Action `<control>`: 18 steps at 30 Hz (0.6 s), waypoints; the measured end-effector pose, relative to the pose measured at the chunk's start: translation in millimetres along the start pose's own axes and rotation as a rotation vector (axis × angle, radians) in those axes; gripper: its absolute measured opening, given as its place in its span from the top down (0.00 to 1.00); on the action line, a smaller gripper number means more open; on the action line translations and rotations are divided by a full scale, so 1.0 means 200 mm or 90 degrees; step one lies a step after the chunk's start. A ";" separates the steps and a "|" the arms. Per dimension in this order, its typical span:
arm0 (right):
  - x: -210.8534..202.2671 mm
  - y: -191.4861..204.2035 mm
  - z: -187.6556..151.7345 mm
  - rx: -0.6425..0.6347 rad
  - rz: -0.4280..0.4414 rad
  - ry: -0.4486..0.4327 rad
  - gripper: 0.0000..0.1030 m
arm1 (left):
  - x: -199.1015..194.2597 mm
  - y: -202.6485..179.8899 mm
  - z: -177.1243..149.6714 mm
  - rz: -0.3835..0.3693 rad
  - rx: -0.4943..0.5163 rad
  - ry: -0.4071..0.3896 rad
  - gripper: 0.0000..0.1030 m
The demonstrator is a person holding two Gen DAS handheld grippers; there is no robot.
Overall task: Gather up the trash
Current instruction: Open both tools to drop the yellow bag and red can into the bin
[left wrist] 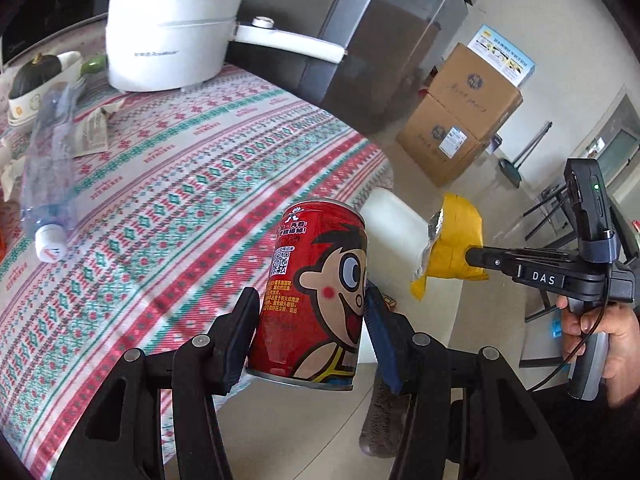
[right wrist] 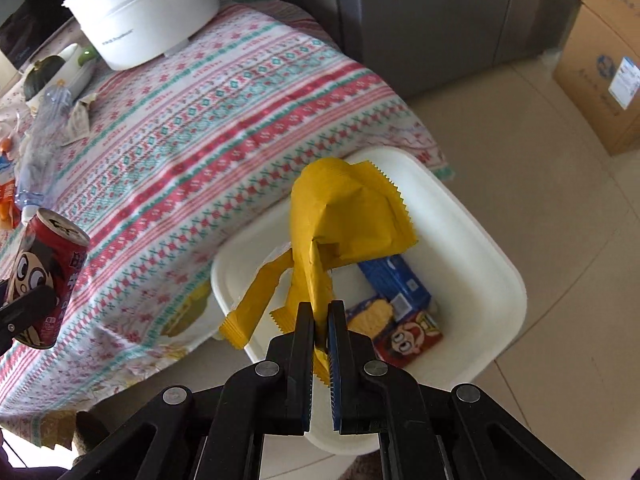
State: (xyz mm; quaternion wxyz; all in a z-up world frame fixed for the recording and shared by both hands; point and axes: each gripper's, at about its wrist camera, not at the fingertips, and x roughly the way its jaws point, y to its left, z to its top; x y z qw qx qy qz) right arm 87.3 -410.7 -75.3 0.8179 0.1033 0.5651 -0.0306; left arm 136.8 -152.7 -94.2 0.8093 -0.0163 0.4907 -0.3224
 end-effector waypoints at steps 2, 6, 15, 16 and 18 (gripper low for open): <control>0.01 -0.06 -0.02 0.015 -0.006 0.010 0.92 | 0.06 -0.07 0.01 -0.013 0.015 0.006 0.45; 0.02 -0.20 -0.03 0.073 0.001 0.027 0.66 | 0.18 -0.21 0.02 -0.036 0.043 0.019 0.45; 0.00 -0.37 -0.06 0.110 -0.021 0.031 0.55 | 0.45 -0.37 0.04 -0.043 0.081 0.054 0.45; 0.00 -0.38 -0.06 0.113 -0.023 0.033 0.55 | 0.47 -0.37 0.04 -0.042 0.083 0.058 0.45; 0.00 -0.40 -0.06 0.116 -0.031 0.034 0.55 | 0.52 -0.39 0.04 -0.040 0.091 0.061 0.45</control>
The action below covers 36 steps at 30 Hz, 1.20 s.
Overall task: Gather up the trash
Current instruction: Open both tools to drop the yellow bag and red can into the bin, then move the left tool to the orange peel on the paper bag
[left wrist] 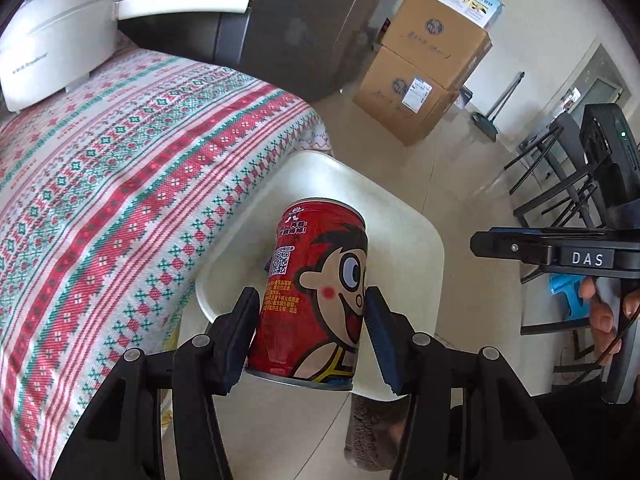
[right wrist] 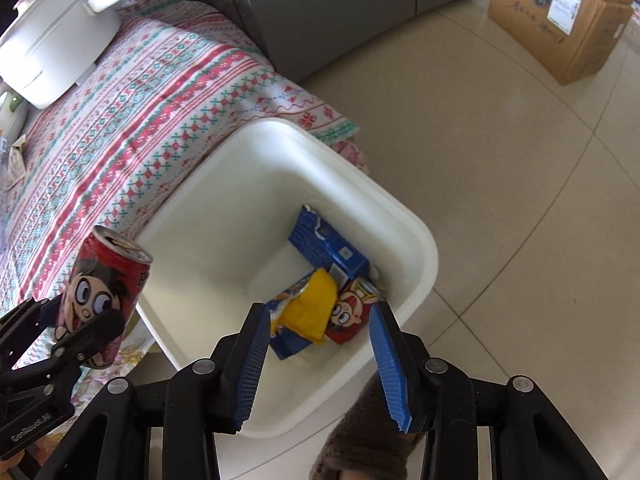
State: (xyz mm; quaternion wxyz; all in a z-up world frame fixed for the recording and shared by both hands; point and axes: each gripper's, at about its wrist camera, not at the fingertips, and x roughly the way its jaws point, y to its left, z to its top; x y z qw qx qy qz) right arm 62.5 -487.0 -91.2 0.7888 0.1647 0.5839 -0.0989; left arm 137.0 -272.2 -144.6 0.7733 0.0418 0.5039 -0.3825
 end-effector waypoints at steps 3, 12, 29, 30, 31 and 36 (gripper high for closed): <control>0.00 -0.03 0.00 0.002 -0.009 -0.003 0.54 | 0.06 -0.02 0.01 0.005 0.012 0.002 0.45; -0.04 -0.01 0.01 0.006 -0.011 -0.023 0.36 | 0.00 0.01 0.03 0.087 0.038 -0.029 0.01; -0.08 0.53 0.01 -0.112 -0.010 -0.066 0.23 | -0.65 0.52 -0.21 0.208 -0.087 -0.072 0.00; -0.07 0.58 0.01 -0.125 -0.009 -0.066 0.22 | -0.69 0.56 -0.23 0.215 -0.095 -0.077 0.00; -0.06 0.63 0.00 -0.137 -0.009 -0.066 0.22 | -0.74 0.61 -0.25 0.221 -0.105 -0.083 0.00; -0.03 0.89 -0.02 -0.186 0.002 -0.065 0.22 | -0.95 0.81 -0.35 0.250 -0.153 -0.113 0.00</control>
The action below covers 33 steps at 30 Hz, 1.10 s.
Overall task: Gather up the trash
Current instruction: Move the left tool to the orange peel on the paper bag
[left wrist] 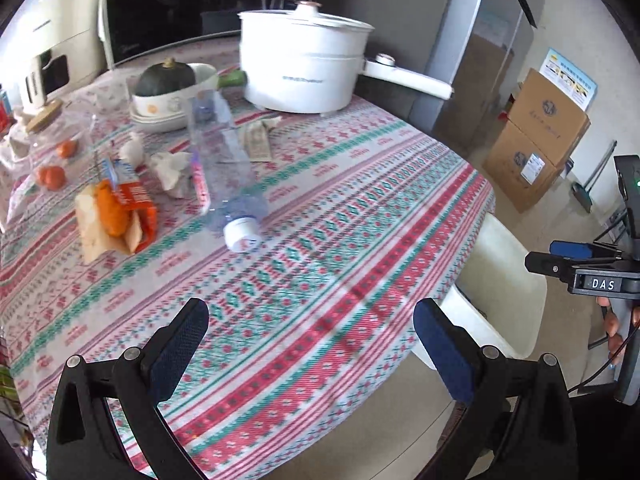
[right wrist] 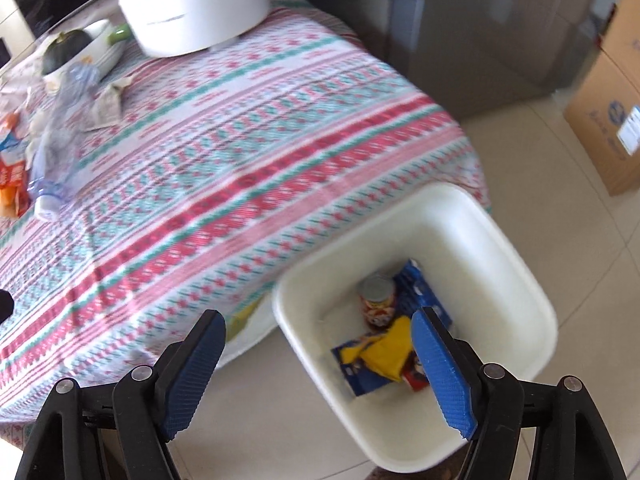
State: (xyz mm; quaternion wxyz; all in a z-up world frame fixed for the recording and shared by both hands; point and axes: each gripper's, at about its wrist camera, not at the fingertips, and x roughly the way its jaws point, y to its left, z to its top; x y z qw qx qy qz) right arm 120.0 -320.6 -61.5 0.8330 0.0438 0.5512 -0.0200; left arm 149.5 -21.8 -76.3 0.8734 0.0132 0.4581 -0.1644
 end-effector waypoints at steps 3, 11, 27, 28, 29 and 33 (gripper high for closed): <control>0.01 0.15 0.03 -0.016 0.019 -0.006 0.21 | -0.06 0.16 -0.01 0.023 -0.034 -0.012 0.00; 0.11 0.52 0.07 -0.067 0.040 -0.006 0.18 | -0.21 0.50 -0.02 0.046 -0.080 -0.075 0.00; 0.23 0.82 0.22 -0.176 0.012 -0.064 0.17 | 0.01 0.96 0.07 0.150 0.026 -0.042 0.00; 0.23 0.81 0.22 -0.182 0.005 -0.063 0.17 | 0.03 0.95 0.10 0.146 0.043 -0.041 0.00; 0.24 0.80 0.21 -0.191 0.002 -0.056 0.17 | 0.06 0.95 0.13 0.144 0.065 -0.038 0.00; 0.25 0.75 0.18 -0.228 -0.011 -0.041 0.17 | 0.17 0.93 0.24 0.137 0.152 -0.017 0.09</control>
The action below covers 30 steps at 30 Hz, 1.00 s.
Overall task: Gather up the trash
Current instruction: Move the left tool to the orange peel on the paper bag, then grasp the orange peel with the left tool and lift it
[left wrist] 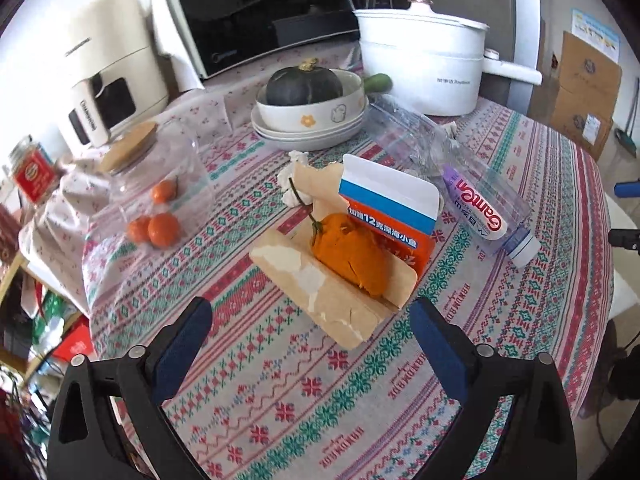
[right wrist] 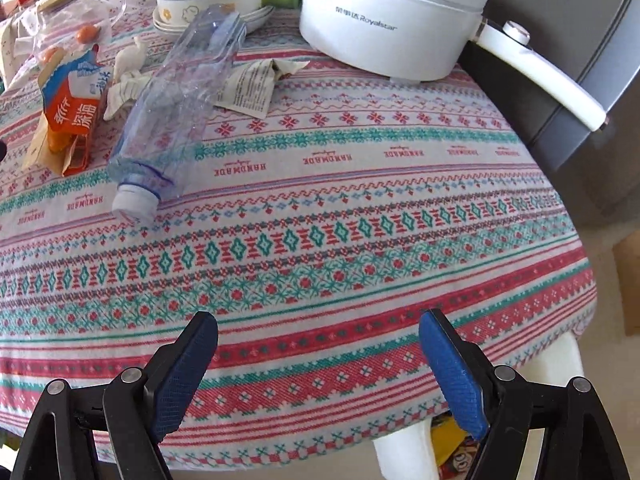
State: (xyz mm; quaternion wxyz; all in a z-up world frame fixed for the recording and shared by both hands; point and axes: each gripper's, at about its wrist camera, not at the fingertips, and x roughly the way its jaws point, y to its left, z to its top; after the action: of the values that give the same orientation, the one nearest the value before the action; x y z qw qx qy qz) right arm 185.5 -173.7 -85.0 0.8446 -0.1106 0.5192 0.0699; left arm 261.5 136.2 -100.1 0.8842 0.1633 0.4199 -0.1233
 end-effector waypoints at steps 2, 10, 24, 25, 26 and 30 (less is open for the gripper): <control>-0.02 -0.03 -0.01 -0.014 -0.005 0.000 0.17 | 0.05 0.00 0.04 -0.021 0.026 0.003 0.19; -0.07 -0.13 -0.06 -0.004 0.022 0.011 0.17 | 0.25 0.00 0.15 -0.108 0.055 0.018 0.30; -0.07 -0.17 -0.06 0.005 0.014 0.010 0.17 | 0.38 0.05 0.16 -0.152 -0.125 0.080 0.61; -0.08 -0.18 -0.06 0.009 0.013 0.007 0.17 | 0.36 0.05 0.15 -0.151 -0.144 0.081 0.63; -0.09 -0.19 -0.06 0.013 0.014 0.003 0.17 | 0.35 0.05 0.13 -0.150 -0.161 0.083 0.64; -0.13 -0.23 -0.07 0.032 0.008 -0.013 0.17 | 0.25 0.01 0.03 -0.143 -0.206 0.081 0.71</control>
State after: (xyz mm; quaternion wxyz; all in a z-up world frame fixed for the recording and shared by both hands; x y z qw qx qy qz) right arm 172.3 -221.2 -61.8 0.8517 -0.0856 0.5130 0.0631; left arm 297.0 132.4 -134.6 0.8512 -0.0210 0.5050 -0.1416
